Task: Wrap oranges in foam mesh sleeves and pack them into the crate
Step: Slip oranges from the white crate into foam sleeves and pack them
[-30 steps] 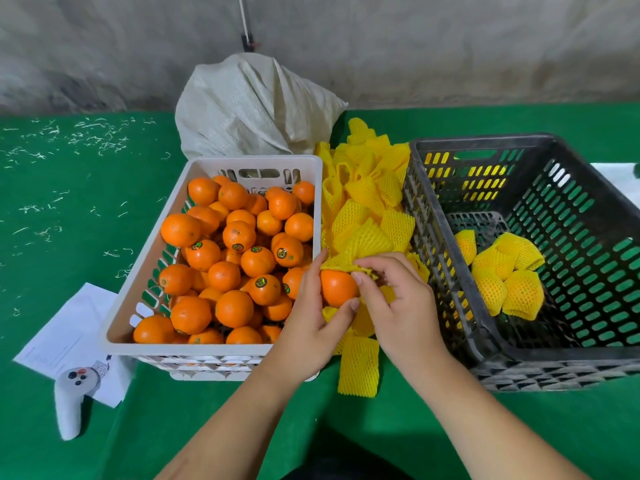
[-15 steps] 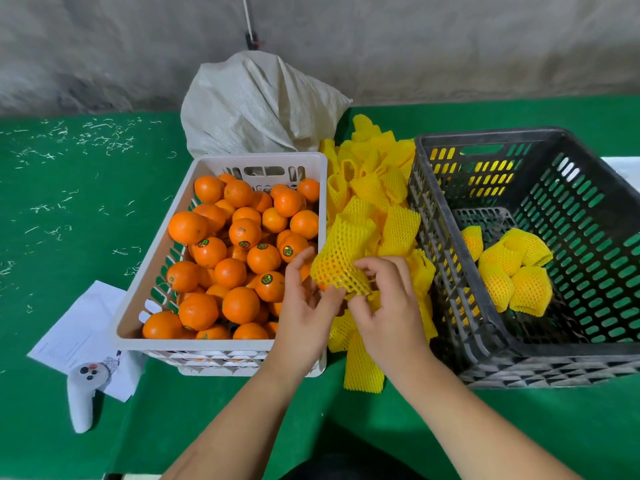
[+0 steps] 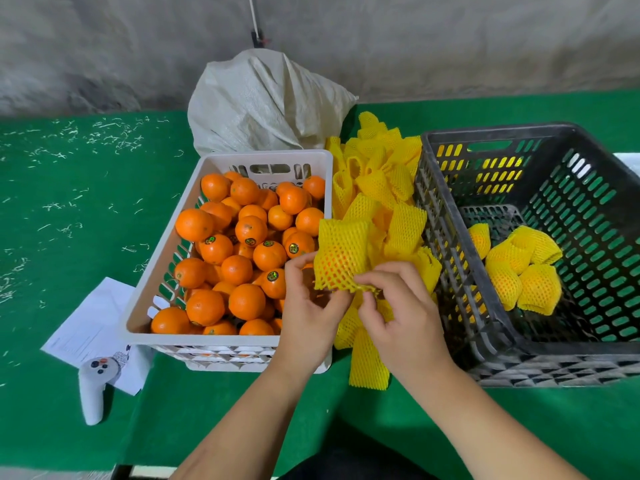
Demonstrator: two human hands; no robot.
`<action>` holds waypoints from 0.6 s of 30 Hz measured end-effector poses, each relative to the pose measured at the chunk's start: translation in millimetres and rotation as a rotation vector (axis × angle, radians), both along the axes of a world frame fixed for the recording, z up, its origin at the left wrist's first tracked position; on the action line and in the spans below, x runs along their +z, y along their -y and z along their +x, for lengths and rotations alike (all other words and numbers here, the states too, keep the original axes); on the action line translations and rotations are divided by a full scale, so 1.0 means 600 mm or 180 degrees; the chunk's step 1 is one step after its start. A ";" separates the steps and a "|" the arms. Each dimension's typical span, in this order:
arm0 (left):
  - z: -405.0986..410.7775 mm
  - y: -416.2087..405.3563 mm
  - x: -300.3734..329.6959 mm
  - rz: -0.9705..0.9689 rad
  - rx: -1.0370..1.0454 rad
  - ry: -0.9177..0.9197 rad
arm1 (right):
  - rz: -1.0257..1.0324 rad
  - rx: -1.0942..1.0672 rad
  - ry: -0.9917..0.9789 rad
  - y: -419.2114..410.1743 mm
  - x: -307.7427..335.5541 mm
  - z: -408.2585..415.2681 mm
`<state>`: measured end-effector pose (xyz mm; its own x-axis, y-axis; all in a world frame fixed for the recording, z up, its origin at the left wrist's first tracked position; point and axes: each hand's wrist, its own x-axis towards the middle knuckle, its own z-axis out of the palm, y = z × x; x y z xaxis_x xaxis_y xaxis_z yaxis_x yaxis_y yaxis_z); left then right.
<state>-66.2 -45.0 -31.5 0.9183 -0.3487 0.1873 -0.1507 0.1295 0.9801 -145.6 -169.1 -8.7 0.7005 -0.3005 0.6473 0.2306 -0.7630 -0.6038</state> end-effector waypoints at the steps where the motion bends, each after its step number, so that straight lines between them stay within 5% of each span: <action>1: -0.002 -0.002 0.000 0.0039 -0.0031 -0.0018 | 0.0151 -0.0062 -0.0089 -0.001 -0.001 0.001; 5: -0.001 -0.010 0.002 0.0087 -0.0276 -0.0178 | 0.0736 -0.0074 -0.0494 0.012 -0.005 0.010; 10: 0.005 -0.016 0.005 0.0262 -0.0622 0.0107 | 0.0674 -0.0124 -0.0331 0.018 -0.019 0.005; 16: 0.003 -0.013 0.001 0.0040 -0.0101 -0.0038 | 0.0403 -0.0015 -0.0366 -0.001 -0.029 -0.010; 18: 0.004 -0.012 0.001 0.0094 -0.0041 0.0009 | 0.0964 0.0227 -0.0703 -0.013 -0.021 -0.014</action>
